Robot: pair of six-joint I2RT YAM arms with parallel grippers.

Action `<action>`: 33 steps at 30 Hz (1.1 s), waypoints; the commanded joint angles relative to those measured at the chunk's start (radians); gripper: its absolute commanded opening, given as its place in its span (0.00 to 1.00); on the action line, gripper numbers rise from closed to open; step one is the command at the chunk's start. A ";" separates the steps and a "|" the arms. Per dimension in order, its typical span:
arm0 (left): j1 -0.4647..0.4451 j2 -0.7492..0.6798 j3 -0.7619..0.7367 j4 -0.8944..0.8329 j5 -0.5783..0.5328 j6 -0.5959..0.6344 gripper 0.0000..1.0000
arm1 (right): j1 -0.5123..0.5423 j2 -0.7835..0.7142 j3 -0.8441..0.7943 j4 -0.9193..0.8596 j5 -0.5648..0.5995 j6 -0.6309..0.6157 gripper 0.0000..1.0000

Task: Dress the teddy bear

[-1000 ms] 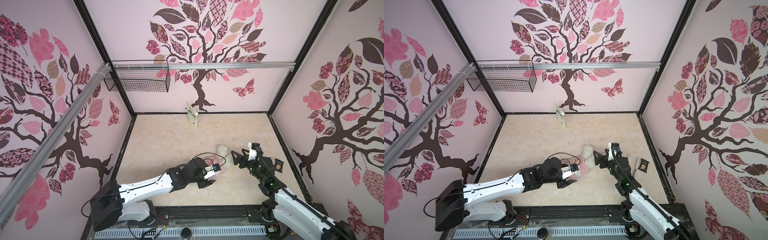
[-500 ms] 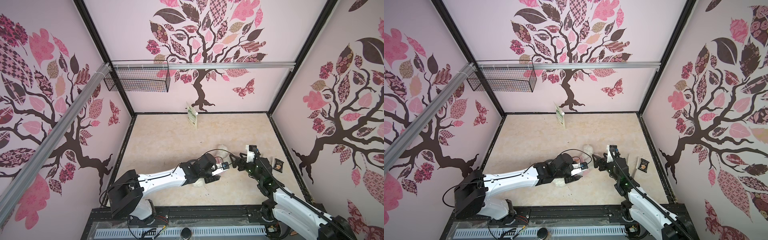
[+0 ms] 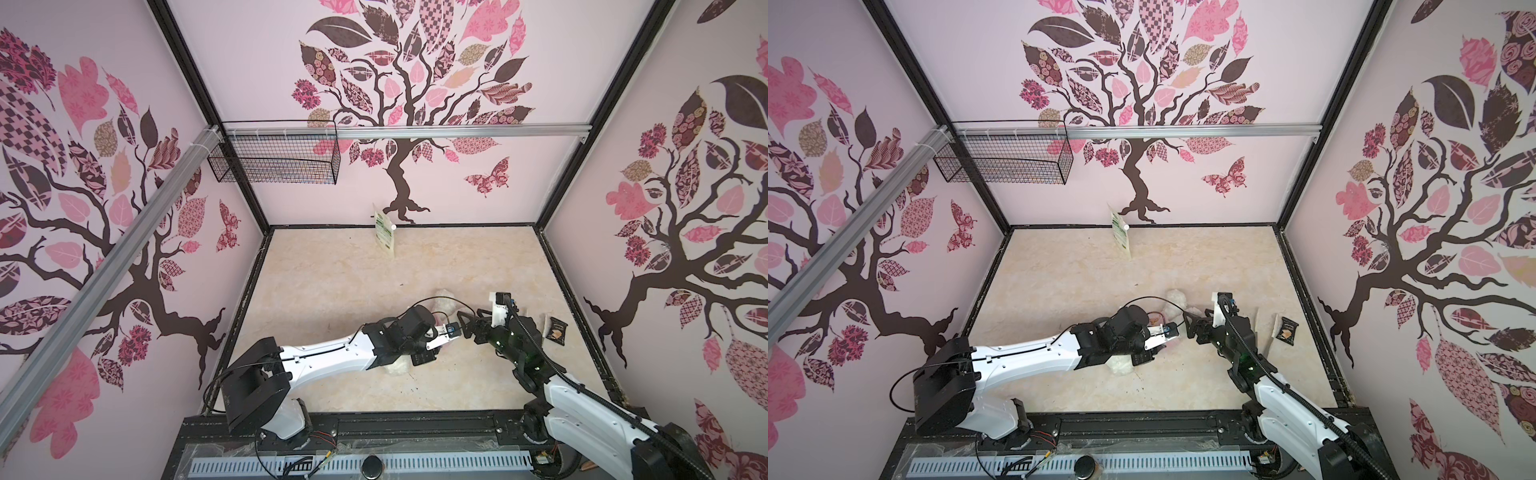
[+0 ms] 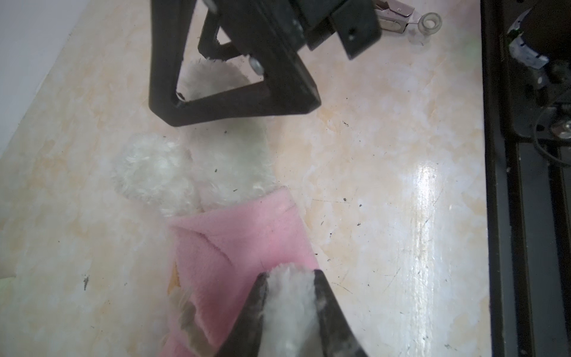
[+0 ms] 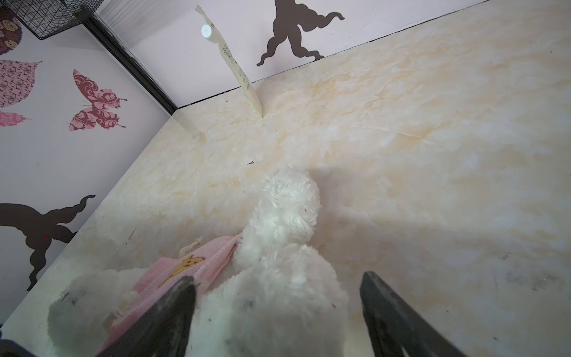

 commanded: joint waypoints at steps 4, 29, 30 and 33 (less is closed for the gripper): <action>0.030 -0.096 -0.007 0.076 0.078 -0.100 0.10 | -0.002 -0.005 -0.024 0.034 -0.031 0.014 0.86; 0.134 -0.215 -0.142 0.297 0.301 -0.338 0.00 | -0.002 -0.034 -0.056 0.110 -0.187 0.021 0.83; 0.147 -0.225 -0.156 0.336 0.332 -0.373 0.00 | -0.002 -0.049 -0.045 0.112 -0.228 -0.009 0.82; 0.187 -0.255 -0.182 0.416 0.386 -0.450 0.00 | 0.017 -0.100 -0.023 0.106 -0.284 -0.090 0.79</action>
